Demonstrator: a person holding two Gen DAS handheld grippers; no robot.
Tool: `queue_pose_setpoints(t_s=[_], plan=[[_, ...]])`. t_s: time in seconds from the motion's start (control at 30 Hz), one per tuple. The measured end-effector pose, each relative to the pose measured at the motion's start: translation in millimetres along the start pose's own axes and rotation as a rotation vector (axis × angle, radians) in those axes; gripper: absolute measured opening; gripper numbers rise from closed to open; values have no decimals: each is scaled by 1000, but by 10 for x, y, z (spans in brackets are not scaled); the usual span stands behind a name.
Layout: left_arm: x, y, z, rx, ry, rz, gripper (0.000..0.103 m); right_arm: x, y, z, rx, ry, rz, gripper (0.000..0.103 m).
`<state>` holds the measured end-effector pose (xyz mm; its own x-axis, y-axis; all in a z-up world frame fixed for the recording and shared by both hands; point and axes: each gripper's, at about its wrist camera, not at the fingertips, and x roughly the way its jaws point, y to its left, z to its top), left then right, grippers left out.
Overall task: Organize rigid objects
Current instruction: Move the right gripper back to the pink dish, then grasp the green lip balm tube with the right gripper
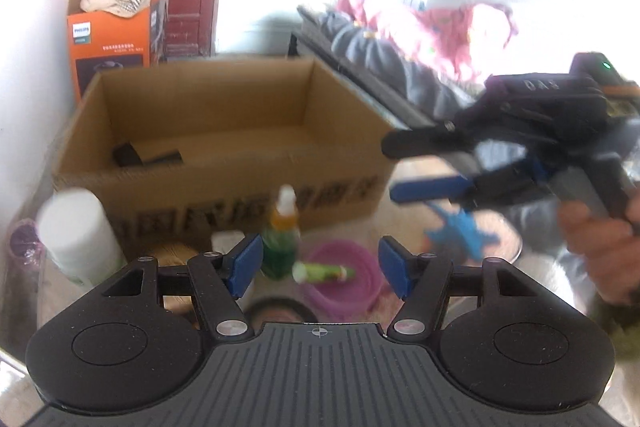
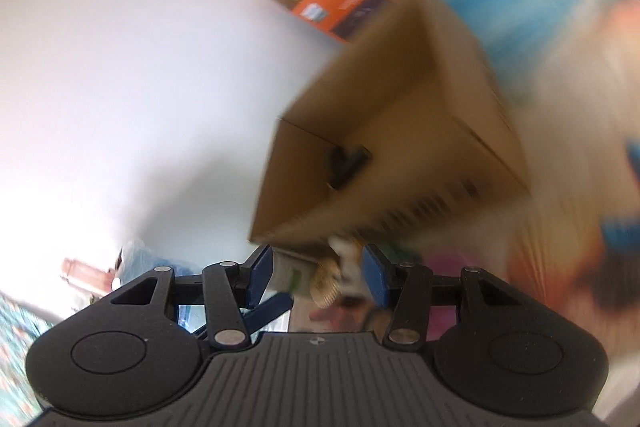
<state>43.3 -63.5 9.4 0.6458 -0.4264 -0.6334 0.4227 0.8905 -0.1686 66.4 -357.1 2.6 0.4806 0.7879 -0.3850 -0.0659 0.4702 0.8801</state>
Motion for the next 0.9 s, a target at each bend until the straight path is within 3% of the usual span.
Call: queue_pose_setpoints(t_s=[0.13, 0.27, 0.43, 0.6, 0.8, 0.9], plan=[[202, -42, -102, 3, 53, 15, 53, 126, -352, -248, 144, 0, 17, 45], [303, -86, -99, 37, 61, 40, 49, 253, -468, -286, 198, -1, -3, 43], [426, -97, -134, 38, 62, 40, 43, 412, -507, -229, 193, 17, -48, 43], [419, -103, -177, 8, 78, -23, 36, 441, -535, -179, 178, 37, -100, 43], [320, -264, -315, 50, 103, -89, 34, 435, -484, -119, 118, 58, -174, 43], [293, -351, -348, 88, 96, -75, 34, 465, -477, -99, 93, 77, -200, 43]])
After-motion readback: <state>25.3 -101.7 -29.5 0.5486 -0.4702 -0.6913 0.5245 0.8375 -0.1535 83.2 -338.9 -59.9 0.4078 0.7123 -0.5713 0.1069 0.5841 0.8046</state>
